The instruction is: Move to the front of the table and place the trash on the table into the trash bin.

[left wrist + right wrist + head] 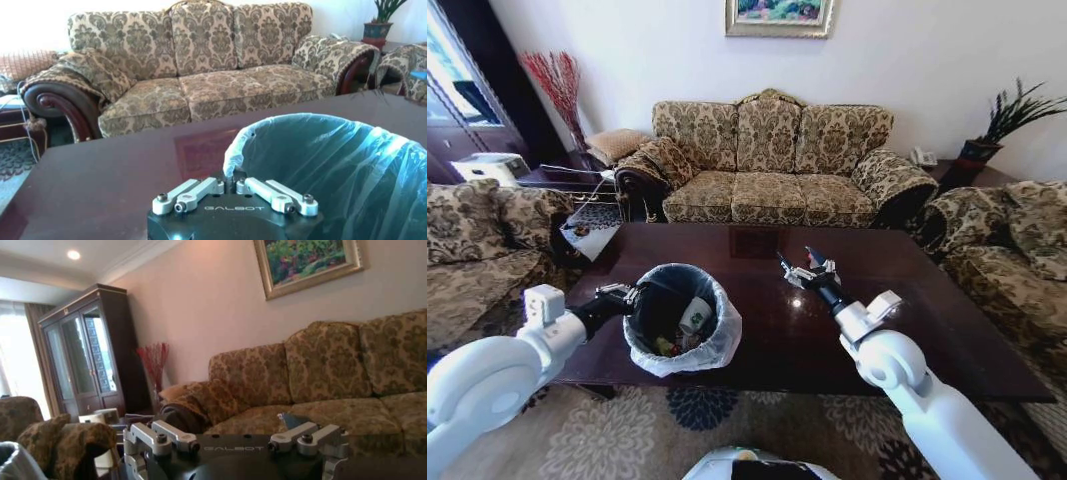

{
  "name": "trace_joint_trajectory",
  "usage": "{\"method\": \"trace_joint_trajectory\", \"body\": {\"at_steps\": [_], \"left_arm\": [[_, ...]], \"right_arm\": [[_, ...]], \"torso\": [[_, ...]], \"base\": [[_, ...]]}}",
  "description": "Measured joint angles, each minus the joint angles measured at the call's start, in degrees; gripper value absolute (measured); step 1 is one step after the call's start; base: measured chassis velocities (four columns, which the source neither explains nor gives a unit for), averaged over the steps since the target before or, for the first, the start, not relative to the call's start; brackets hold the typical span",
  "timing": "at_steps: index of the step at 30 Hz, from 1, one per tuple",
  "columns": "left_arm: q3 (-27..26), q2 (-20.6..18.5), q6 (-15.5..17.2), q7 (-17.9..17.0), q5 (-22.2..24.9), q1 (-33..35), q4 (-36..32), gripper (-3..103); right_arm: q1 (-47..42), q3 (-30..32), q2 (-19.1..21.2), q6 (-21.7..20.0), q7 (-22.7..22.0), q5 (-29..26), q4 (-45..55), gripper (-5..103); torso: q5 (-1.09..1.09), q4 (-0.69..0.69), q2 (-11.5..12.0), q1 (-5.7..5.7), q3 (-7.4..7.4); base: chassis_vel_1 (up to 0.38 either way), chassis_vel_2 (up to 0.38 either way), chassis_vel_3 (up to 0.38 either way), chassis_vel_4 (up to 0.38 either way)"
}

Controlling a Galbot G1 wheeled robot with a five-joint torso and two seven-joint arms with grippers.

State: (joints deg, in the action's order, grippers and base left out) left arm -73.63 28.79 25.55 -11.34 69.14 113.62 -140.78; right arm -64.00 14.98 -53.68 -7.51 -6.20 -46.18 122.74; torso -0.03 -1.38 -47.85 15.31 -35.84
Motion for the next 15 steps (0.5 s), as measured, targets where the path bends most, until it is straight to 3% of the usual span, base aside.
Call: {"method": "trace_joint_trajectory", "body": {"at_steps": [3, 8, 11, 15], "left_arm": [[0.62, -0.58, -0.06, 0.03, 0.34, -1.33, 0.48, 4], [1.27, -1.09, -0.09, 0.06, 1.11, -2.4, 0.59, 4], [1.29, -1.42, -0.21, -0.07, 2.05, -3.05, -0.19, 4], [0.62, -2.82, 0.03, -1.15, 4.63, -3.88, -2.27, 4]], "right_arm": [[1.96, -0.88, -1.8, 1.06, -1.92, 2.8, -5.13, 100], [4.93, -1.45, -4.39, 2.11, -1.47, 6.47, -13.67, 100], [7.49, -2.12, -6.32, 2.14, -1.29, 6.95, -20.56, 100], [15.6, -3.38, -11.98, 2.47, -2.65, 5.93, -36.2, 100]], "torso": [[0.06, 0.05, 0.0, 0.0, 0.0], [0.05, 0.07, 0.0, 0.0, 0.0], [0.12, 0.04, 0.0, 0.0, 0.0], [-0.04, 0.01, 0.0, 0.0, -0.01]], "base": [[-0.255, -0.24, 0.216, 0.24], [-0.258, -0.247, 0.203, 0.239], [-0.108, -0.126, 0.114, 0.069], [0.0, 0.0, 0.0, 0.0]]}}
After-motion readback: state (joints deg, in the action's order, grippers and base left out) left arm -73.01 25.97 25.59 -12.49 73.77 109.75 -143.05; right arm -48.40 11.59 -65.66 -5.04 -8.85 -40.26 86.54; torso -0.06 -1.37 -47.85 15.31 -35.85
